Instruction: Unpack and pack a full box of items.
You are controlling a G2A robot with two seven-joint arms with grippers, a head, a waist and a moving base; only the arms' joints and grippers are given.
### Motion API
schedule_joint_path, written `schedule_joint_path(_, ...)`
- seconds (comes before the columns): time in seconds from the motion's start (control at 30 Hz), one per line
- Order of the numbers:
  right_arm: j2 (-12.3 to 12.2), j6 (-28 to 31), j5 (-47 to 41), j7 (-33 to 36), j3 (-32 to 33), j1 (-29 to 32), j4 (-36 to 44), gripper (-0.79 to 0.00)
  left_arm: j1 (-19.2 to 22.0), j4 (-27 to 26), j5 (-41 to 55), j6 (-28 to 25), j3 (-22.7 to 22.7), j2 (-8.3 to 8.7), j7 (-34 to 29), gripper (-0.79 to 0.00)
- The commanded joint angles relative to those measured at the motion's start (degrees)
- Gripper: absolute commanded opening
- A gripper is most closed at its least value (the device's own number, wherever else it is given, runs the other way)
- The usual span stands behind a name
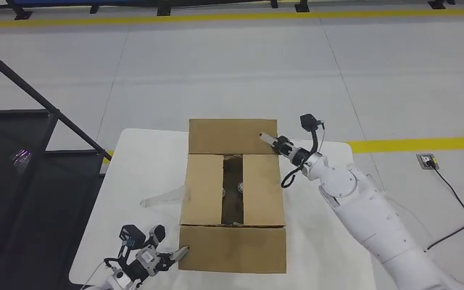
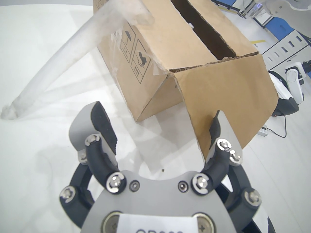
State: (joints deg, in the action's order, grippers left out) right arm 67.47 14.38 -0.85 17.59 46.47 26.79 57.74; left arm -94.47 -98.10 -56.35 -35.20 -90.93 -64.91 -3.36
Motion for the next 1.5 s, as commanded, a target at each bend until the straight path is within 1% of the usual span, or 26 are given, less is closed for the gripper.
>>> schedule_joint_path(0.0,0.9,1.3,-0.6,-1.1,-0.7,-1.2,-2.3,0.000,-0.1,0.1,0.1,0.2,-0.1,0.03,0.1,0.000)
schedule_joint_path(0.13,2.4,3.5,-1.7,-0.7,-1.5,-2.8,-5.7,0.000,-0.1,0.2,0.4,0.5,0.0,0.06,0.2,0.000)
schedule_joint_path(0.23,3.1,6.8,-1.5,-0.5,-1.7,-3.5,-7.1,0.000,0.1,0.3,0.3,0.6,0.4,0.08,0.0,0.000)
schedule_joint_path(0.4,4.2,5.5,-3.3,5.0,-2.1,-5.1,-10.3,0.000,0.6,0.3,0.2,0.7,1.0,0.11,-0.2,0.000)
schedule_joint_path(0.47,4.6,6.7,-3.8,5.0,-2.0,-5.5,-11.7,0.000,0.7,0.2,0.3,0.6,1.0,0.12,0.2,0.000)
schedule_joint_path(0.5,4.7,8.5,-4.1,3.5,-1.4,-5.7,-11.7,0.000,0.6,0.1,0.4,0.5,1.0,0.13,0.6,0.000)
schedule_joint_path(0.53,4.6,10.8,-2.1,1.4,-1.3,-5.4,-11.6,0.000,0.5,0.1,0.5,0.4,0.8,0.15,0.9,0.000)
schedule_joint_path(0.6,4.3,12.8,1.9,-1.8,-0.9,-4.3,-9.8,0.000,0.2,0.0,1.0,0.1,0.4,0.21,1.4,0.000)
schedule_joint_path(0.63,4.1,13.6,2.6,-2.1,-0.6,-3.4,-8.3,0.000,0.0,0.0,1.4,-0.2,0.3,0.23,1.6,0.000)
schedule_joint_path(0.7,3.4,14.3,4.1,-1.1,0.4,-1.7,-5.1,0.000,-0.1,-0.1,1.7,-0.4,-0.1,0.30,1.6,0.000)
schedule_joint_path(0.77,2.8,13.3,5.8,0.7,1.3,-0.2,-1.7,0.000,-0.3,-0.5,2.0,-0.7,-0.5,0.38,1.6,0.000)
schedule_joint_path(1.1,2.8,13.3,5.8,0.7,1.3,-0.2,-1.7,0.000,-0.5,-0.9,2.2,-0.7,-1.0,0.44,1.7,0.000)
schedule_joint_path(1.17,2.7,13.7,5.2,0.6,1.5,1.5,-1.1,0.000,-0.5,-1.0,2.4,-0.5,-0.8,0.42,1.7,0.000)
schedule_joint_path(1.23,2.7,17.9,5.2,3.5,1.1,2.6,2.1,0.000,-0.4,-1.3,3.6,-0.1,-0.8,0.37,2.0,0.000)
schedule_joint_path(1.3,2.7,19.7,5.1,7.0,0.6,2.9,4.3,0.000,-0.4,-1.4,5.1,0.7,-1.2,0.31,3.0,0.000)
schedule_joint_path(1.37,3.0,19.1,3.8,12.2,-0.5,2.5,5.9,0.000,-0.4,-1.2,7.0,1.0,-2.1,0.31,4.0,0.000)
schedule_joint_path(1.47,3.8,17.3,1.1,17.6,-2.2,1.5,6.5,0.000,-0.5,-0.7,10.3,1.0,-3.9,0.36,5.0,0.000)
